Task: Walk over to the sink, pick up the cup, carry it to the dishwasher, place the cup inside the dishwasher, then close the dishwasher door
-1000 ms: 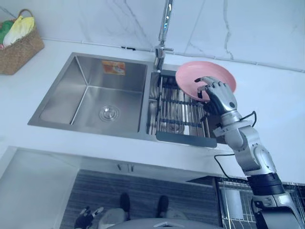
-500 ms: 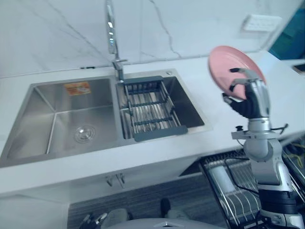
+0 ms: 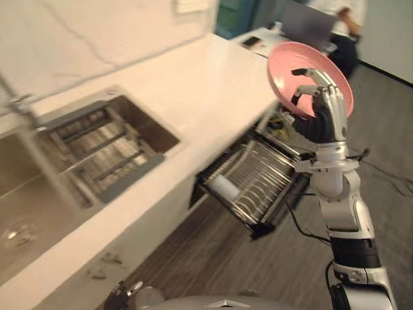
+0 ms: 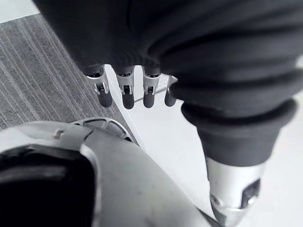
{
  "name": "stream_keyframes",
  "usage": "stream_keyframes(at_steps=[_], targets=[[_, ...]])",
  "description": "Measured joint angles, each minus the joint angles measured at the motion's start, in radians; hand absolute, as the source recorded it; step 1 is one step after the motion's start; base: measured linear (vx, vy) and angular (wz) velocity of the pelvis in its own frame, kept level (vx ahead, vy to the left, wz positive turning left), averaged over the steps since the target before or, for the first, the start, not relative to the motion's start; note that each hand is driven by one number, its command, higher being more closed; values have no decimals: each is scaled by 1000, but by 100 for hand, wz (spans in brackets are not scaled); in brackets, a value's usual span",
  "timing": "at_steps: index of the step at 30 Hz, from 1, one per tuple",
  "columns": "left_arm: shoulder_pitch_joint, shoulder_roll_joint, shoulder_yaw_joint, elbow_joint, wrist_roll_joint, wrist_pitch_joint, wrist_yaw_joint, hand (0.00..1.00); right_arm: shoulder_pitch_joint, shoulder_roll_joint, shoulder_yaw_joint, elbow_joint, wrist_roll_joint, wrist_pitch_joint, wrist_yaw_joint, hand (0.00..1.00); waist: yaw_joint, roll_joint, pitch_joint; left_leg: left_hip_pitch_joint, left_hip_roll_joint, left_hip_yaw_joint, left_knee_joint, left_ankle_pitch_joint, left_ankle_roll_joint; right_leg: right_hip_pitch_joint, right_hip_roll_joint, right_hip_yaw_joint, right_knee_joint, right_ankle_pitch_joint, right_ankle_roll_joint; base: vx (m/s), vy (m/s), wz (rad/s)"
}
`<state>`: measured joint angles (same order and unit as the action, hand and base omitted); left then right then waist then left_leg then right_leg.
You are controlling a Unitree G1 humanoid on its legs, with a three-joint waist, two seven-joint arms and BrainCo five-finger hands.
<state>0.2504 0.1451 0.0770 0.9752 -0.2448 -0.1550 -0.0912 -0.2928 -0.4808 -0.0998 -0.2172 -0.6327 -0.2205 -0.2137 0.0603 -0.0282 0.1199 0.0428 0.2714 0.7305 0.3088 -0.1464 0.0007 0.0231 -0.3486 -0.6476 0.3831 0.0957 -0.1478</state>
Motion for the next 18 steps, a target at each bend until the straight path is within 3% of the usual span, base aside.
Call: stream_keyframes(at_steps=[1,2,3,5,8,10,12,13,14,18], targets=[[-3,-3,0,-1,0,3,-1,0,1,-4,-1,3,1,12,12,100,5,8,-1,-4,19,-14,23,7,-7,1,16,10,-18,5,1,-152,-409,-106],[-11,-10,-3,2,3,5,-2,0,2,-10,-10,5,9,32,21,100,1,-1,5,-21,-18,-90,-42,-12,-77,5,22,33,-50,-6,21,-196,-189,-82],[-12,-12,-12,-1,11,9,-4,0,5,-35,-30,6,17,43,27,100,2,21,2,-1,-40,-112,-141,70,-53,8,40,37,-69,-24,85,-228,-243,-72],[-13,4,7,-1,15,14,6,0,25,-31,-31,12,25,52,33,100,-2,2,3,13,-30,-85,-123,81,-54,16,42,41,-85,-59,143,-78,-198,-53],[-7,14,40,-1,43,9,22,0,65,-37,-51,12,58,61,40,100,-6,-17,12,31,12,-68,-122,95,-78,39,108,67,-160,-64,183,-36,-182,-36],[10,-17,43,-2,52,-17,23,0,100,-34,-68,12,79,64,40,100,-6,-19,14,50,13,-78,-149,111,-105,62,153,98,-258,-60,190,-59,-171,-46],[19,-20,53,-2,52,-29,24,0,100,-20,-67,12,89,63,49,100,-4,-18,16,46,9,-112,-150,111,-107,57,167,130,-299,-57,199,-92,-162,-77],[31,-33,58,-1,49,-40,37,0,76,-1,-57,40,89,40,70,100,5,-7,22,43,-2,-167,-151,91,-137,42,176,188,-358,-63,244,-131,-165,-104],[28,-41,57,4,49,-42,41,0,69,1,-57,54,89,35,76,100,4,9,33,43,0,-169,-149,82,-154,41,183,199,-376,-50,258,-130,-97,-95],[25,-55,29,16,38,-53,43,0,69,0,-47,131,82,51,121,100,-18,49,67,20,-28,-218,-154,80,-149,4,177,227,-404,-11,259,-138,20,-27]])
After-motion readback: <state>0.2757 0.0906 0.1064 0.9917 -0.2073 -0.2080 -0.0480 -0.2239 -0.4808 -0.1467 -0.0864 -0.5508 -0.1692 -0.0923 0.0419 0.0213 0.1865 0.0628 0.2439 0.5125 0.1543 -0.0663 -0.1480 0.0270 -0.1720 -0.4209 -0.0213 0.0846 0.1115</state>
